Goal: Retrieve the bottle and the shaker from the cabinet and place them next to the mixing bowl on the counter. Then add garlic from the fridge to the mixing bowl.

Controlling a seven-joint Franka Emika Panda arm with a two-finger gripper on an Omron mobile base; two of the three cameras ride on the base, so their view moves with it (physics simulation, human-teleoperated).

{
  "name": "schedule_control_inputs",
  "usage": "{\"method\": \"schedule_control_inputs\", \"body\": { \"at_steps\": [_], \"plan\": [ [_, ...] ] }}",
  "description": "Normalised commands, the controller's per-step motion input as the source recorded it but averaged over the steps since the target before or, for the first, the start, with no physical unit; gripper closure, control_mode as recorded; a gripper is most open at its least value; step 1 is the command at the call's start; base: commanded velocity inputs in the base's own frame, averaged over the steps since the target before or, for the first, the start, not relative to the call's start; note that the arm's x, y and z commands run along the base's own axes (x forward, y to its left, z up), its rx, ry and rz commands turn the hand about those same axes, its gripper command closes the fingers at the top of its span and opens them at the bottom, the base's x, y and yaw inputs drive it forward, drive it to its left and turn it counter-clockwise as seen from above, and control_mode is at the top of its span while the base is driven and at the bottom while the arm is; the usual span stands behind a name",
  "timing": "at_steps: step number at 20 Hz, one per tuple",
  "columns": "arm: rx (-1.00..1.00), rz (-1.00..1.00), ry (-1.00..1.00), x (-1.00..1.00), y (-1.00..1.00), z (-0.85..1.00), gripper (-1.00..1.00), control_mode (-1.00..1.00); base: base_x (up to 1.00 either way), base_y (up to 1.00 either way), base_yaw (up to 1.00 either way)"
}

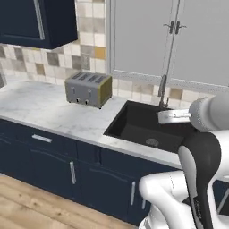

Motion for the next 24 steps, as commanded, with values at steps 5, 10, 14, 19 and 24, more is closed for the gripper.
{"method": "schedule_control_inputs", "body": {
  "at_steps": [5, 10, 14, 19, 24],
  "plan": [
    [0.0, 0.0, 0.0, 0.0, 0.0, 0.0, -1.0, 1.0, -0.04, 0.0, 0.34],
    [0.0, 0.0, 0.0, 0.0, 0.0, 0.0, -1.0, 1.0, -0.06, 0.38, 0.47],
    [0.0, 0.0, 0.0, 0.0, 0.0, 0.0, -1.0, 1.0, 0.0, 0.46, 0.68],
    [0.0, 0.0, 0.0, 0.0, 0.0, 0.0, -1.0, 1.0, 0.01, 0.38, 0.67],
    [0.0, 0.0, 0.0, 0.0, 0.0, 0.0, -1.0, 1.0, 0.2, 0.32, 0.59]
  ]
}}
